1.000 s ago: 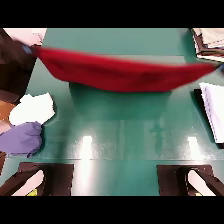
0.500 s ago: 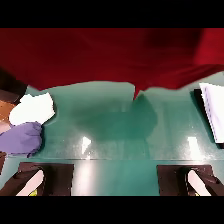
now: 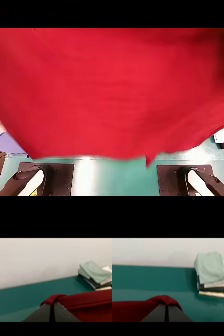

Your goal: Fold the shirts.

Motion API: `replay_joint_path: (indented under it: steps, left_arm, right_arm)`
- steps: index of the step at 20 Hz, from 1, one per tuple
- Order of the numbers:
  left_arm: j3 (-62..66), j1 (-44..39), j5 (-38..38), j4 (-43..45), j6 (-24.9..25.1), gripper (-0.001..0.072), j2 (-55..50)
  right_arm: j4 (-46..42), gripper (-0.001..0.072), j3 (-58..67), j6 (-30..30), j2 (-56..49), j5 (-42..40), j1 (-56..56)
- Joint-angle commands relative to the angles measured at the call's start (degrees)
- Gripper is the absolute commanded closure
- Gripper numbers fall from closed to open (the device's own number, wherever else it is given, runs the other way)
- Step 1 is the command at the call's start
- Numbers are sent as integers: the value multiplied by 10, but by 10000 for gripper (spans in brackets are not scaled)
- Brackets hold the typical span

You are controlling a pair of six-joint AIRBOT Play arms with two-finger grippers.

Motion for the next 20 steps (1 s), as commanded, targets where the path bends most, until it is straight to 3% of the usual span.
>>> replay_joint_path:
  steps: [1, 6, 11, 15, 17, 20]
  left_arm:
    - [-163, 0, -46, 3, -1, 687, -54]
    - [-269, 0, -24, 1, 6, 687, -227]
    - [-269, -10, 113, -77, 80, 687, -374]
    - [-257, -41, 238, -91, 105, 687, -396]
    - [-233, -37, 231, -78, 105, 687, -395]
    - [-211, -23, 129, -9, 105, 687, -395]
  right_arm:
    - [-6, 699, -64, -4, -102, 89, 20]
    - [-5, 699, -151, -14, -263, 65, 57]
    - [11, 699, -145, -13, -392, -73, 64]
    - [23, 699, -100, -9, -443, -135, 65]
    - [9, 699, -100, -9, -437, -131, 65]
    - [-28, 699, -162, -12, -397, -101, 71]
